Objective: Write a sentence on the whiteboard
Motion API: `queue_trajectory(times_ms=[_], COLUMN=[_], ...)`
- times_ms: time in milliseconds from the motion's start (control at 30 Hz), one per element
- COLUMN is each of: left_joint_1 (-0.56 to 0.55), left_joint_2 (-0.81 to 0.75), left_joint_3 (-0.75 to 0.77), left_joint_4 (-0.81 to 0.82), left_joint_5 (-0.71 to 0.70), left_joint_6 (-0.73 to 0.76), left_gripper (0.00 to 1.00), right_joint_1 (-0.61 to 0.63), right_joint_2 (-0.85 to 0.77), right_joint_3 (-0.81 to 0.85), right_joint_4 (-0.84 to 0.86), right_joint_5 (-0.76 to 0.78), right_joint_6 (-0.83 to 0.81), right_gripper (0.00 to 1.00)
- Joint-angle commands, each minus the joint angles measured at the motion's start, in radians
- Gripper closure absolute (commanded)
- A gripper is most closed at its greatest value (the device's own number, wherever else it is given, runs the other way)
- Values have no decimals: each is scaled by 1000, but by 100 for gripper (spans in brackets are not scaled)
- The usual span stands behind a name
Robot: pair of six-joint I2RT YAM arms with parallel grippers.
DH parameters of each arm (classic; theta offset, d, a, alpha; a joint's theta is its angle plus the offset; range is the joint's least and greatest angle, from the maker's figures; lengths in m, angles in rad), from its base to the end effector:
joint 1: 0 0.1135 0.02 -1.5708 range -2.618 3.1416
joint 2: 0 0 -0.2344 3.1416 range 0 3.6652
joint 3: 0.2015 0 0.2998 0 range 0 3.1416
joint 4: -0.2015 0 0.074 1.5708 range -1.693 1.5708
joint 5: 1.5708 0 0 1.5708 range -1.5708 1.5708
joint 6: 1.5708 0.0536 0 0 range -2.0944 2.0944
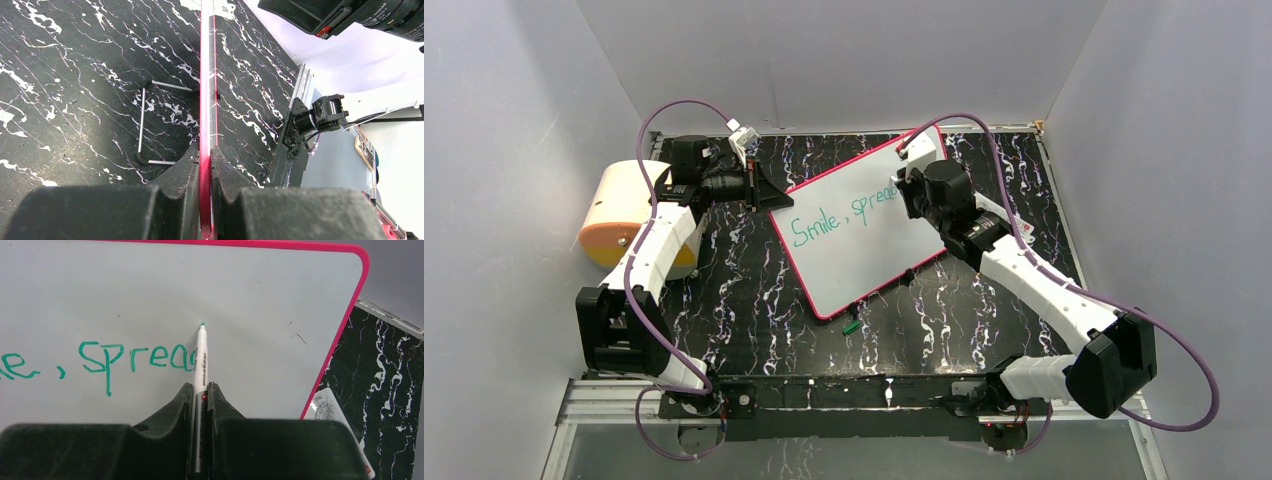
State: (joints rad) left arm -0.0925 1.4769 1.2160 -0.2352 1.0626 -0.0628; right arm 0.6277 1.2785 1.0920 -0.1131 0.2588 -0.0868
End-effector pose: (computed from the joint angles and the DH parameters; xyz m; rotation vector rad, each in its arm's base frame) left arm 0.3793 -0.0822 0.2814 0.6819 1.8583 -1.1810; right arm 0.3095 0.2076 0.3053 -0.4815 1.7989 0.1329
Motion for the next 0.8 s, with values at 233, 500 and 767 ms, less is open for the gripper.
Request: queue_trajectory(times_ms=[233,500,767], left_joint_1=[-12,-12,-12], left_joint_2=[26,25,26], left_joint_3=[-30,-31,-33], left_joint_4=[-67,-67,-66], left_joint_5=[-39,-40,-41], left_joint_6=[38,38,39], left_gripper=[100,100,100], right_joint_1=[-8,-8,-7], right_joint_2=[-38,-44,-61], right_joint_3=[-27,-40,-55], right_joint_4=[-20,-40,-52], right_joint_5=[1,-4,0], right_joint_6=[19,29,34], right_gripper=[100,100,100])
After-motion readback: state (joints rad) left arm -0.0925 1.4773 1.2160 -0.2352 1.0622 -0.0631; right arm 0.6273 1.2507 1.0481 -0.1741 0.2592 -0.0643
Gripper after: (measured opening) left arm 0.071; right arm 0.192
